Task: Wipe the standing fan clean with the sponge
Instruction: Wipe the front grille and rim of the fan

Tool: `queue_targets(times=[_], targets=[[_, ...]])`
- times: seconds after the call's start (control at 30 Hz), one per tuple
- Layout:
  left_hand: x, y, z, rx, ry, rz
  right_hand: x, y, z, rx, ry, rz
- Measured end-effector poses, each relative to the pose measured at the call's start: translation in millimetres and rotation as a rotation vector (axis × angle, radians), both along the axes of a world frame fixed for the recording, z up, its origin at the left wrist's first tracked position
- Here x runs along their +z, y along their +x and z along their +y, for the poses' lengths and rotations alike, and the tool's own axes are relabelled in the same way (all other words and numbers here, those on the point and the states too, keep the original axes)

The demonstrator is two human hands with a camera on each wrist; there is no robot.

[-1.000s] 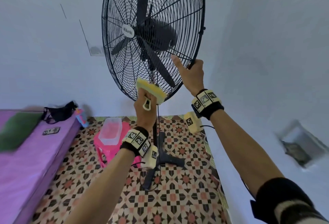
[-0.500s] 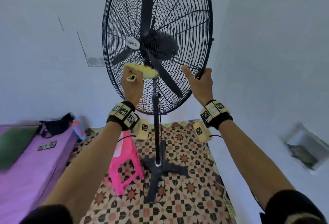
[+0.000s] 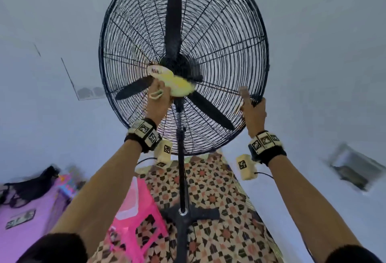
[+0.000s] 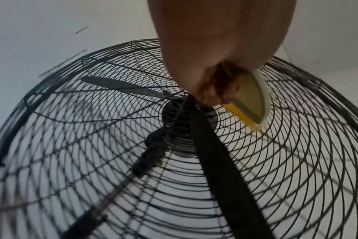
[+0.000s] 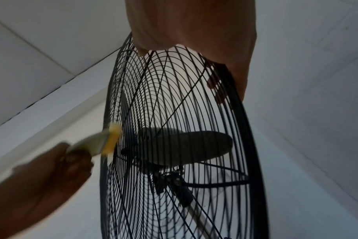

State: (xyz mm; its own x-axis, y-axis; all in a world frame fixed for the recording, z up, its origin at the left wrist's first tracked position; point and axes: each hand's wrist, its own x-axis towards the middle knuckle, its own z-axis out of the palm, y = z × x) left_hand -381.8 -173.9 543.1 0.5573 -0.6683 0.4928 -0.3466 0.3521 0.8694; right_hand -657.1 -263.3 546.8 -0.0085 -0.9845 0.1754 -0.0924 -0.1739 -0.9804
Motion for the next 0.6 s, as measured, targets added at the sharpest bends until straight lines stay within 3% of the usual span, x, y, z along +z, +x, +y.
queue_targets(times=[0.07, 0.13, 0.27, 0.43, 0.6], targets=[[-7.8, 6.6, 1.2, 0.015, 0.043, -0.061, 4.0, 1.6, 1.4, -0.023, 0.018, 0.005], [12.8, 2.9, 2.2, 0.016, 0.049, -0.105, 5.7, 7.1, 2.7, -0.059, 0.024, 0.007], [33.5, -11.9, -1.4, -0.027, -0.099, -0.108, 0.5, 14.3, 0.9, -0.086, 0.052, -0.008], [18.6, -0.4, -5.0, 0.038, 0.064, -0.110, 2.9, 6.0, -2.1, -0.030, 0.076, 0.016], [32.9, -16.4, -4.0, 0.000, -0.114, -0.105, 0.1, 11.0, 5.9, -0.070, 0.040, 0.029]])
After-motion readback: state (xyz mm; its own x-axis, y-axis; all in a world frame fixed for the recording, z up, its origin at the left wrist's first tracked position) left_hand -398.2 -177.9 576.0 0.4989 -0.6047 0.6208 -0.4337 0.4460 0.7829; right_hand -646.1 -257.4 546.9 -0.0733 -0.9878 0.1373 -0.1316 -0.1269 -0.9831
